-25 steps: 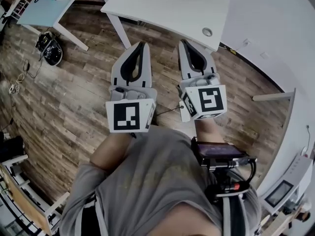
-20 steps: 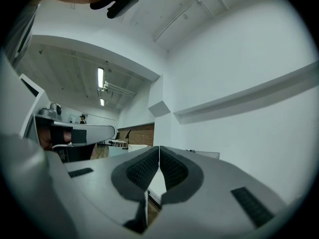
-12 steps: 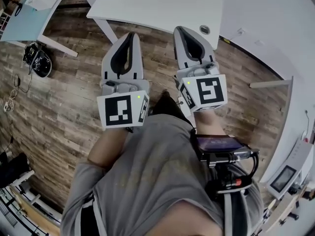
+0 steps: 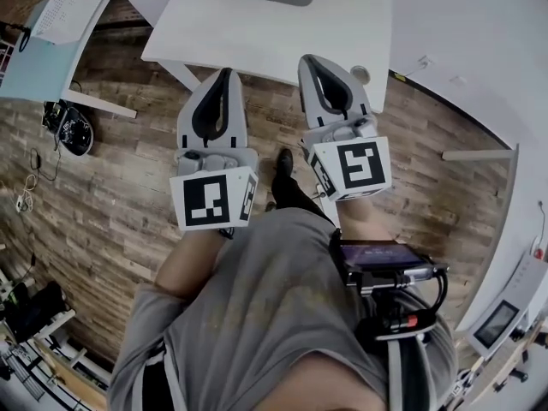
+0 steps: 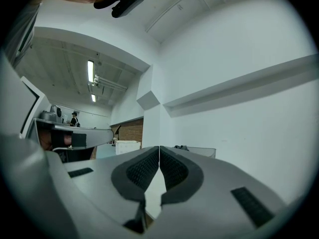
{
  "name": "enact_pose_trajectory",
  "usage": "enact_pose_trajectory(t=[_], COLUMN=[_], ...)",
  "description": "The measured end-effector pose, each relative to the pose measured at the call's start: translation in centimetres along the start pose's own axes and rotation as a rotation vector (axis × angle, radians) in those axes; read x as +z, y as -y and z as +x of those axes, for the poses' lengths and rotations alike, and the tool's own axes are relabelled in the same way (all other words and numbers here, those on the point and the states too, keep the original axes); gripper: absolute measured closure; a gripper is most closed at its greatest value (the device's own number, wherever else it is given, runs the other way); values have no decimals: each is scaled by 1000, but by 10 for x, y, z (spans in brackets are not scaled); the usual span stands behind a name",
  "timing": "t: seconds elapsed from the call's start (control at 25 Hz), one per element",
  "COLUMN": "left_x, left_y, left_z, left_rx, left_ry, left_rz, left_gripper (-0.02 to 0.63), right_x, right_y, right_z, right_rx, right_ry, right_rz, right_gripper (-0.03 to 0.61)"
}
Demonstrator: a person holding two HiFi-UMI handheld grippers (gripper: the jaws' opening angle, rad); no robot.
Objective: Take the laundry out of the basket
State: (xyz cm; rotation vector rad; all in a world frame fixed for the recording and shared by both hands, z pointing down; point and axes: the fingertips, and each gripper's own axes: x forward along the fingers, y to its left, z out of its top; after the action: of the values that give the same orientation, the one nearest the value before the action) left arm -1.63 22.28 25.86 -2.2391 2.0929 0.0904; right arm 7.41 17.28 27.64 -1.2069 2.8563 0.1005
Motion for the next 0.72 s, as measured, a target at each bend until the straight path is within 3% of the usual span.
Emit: enact_pose_trajectory(t=[0.36,0.72], left_x=[2,4], left_y=[-12,-37], left_z=[107,169], left_rx=[-38,-40], left_ry=[2,34], left_rz=[17,-23], left_gripper=[606,606], right_x=[2,11], right_y=[65,98], right_z=[82,144], right_rx=[-22,-34], right_ry=[15,6], right_rz=[4,-42], right_gripper=[571,571])
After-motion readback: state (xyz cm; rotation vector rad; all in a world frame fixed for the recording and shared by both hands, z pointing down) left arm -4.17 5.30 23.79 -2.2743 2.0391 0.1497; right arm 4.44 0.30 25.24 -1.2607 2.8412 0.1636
